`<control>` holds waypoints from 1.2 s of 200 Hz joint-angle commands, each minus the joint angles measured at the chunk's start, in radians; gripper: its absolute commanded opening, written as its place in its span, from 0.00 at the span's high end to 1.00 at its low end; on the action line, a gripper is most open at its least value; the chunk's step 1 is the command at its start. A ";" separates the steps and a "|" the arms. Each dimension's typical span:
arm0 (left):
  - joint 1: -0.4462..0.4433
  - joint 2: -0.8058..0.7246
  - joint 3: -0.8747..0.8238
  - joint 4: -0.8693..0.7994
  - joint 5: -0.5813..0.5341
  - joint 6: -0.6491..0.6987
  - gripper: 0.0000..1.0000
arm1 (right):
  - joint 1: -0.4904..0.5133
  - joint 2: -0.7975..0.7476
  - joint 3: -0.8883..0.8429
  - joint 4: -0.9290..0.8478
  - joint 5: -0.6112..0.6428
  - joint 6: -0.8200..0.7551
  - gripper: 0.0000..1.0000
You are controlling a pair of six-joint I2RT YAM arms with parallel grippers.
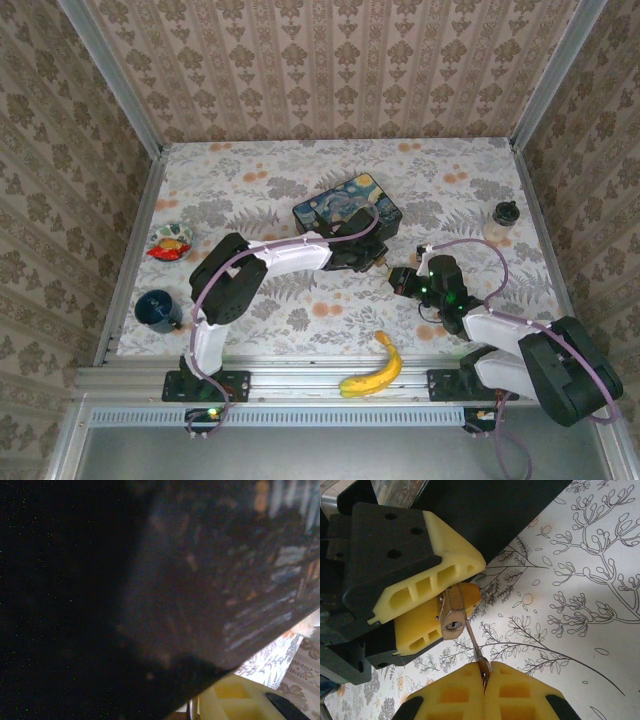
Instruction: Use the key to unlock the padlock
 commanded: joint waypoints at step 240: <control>-0.017 0.035 -0.008 0.100 0.091 -0.058 1.00 | 0.009 0.074 0.065 0.090 0.072 0.077 1.00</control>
